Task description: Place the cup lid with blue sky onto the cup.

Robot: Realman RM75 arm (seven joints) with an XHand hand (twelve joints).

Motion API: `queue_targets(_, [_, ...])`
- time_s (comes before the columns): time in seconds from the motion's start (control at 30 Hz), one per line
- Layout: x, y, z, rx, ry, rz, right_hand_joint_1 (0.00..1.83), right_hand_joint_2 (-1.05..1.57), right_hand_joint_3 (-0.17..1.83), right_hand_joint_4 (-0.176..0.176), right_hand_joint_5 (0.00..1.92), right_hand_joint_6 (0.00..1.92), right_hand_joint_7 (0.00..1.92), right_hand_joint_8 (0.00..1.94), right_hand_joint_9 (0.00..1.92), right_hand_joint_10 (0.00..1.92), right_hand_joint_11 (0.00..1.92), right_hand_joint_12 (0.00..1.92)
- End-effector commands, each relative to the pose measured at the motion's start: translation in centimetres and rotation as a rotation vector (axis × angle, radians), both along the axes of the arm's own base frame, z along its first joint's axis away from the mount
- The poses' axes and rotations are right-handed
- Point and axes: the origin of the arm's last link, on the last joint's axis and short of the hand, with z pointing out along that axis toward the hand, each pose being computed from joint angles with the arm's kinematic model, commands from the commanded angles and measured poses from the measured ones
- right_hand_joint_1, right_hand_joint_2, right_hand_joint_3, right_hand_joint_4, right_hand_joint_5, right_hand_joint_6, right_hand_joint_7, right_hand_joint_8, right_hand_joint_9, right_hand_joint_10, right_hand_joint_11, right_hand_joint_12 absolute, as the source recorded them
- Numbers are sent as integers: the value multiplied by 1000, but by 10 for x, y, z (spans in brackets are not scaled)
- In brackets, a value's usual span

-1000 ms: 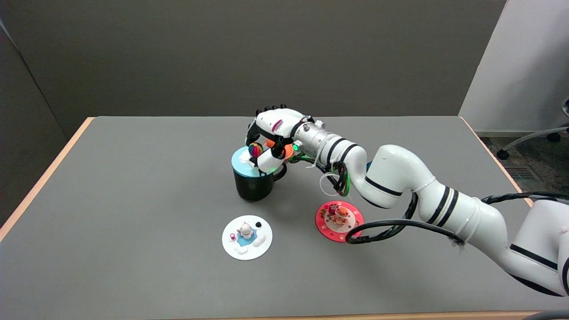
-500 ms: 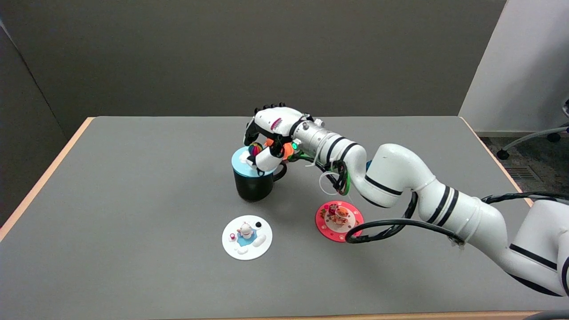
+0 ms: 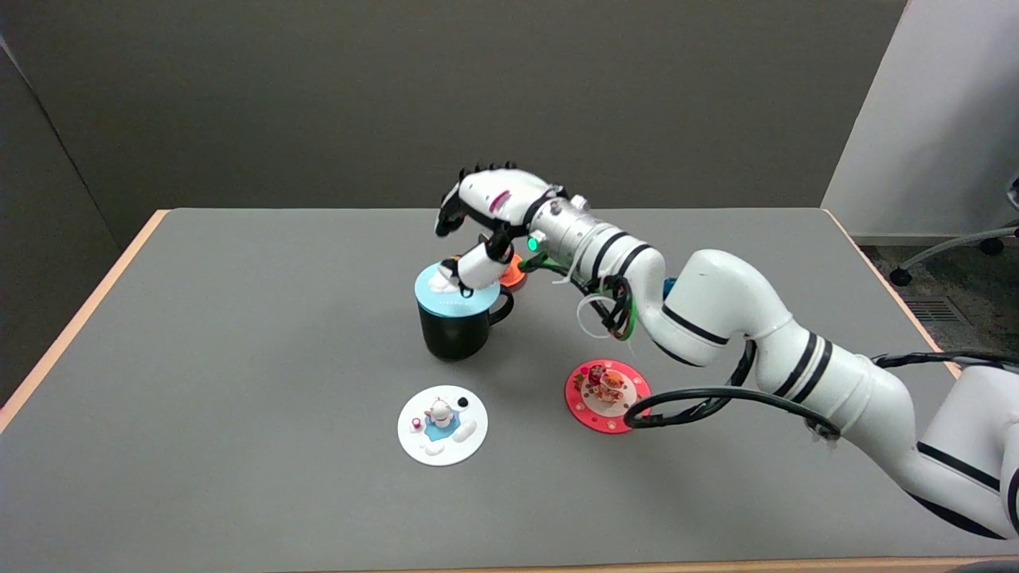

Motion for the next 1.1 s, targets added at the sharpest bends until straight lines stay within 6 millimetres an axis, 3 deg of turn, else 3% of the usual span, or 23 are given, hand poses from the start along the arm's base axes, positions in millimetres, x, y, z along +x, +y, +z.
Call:
queue_targets(0.03, [81, 28, 63, -195, -40, 305, 721, 560, 937, -151, 711, 242, 697, 193, 582, 226, 265, 208])
queue_targets(0.17, [91, 45, 80, -263, 13, 396, 698, 553, 945, -152, 704, 239, 685, 192, 583, 218, 257, 212])
queue_targets(0.47, [94, 53, 113, -344, 16, 439, 684, 527, 937, -147, 700, 239, 674, 191, 579, 210, 247, 218])
queue_targets(0.77, [88, 60, 127, -347, -58, 432, 666, 518, 942, -134, 672, 227, 663, 187, 577, 207, 240, 219])
queue_targets(1.1, [81, 67, 128, -320, -160, 442, 661, 519, 937, -135, 674, 228, 661, 187, 575, 206, 236, 218])
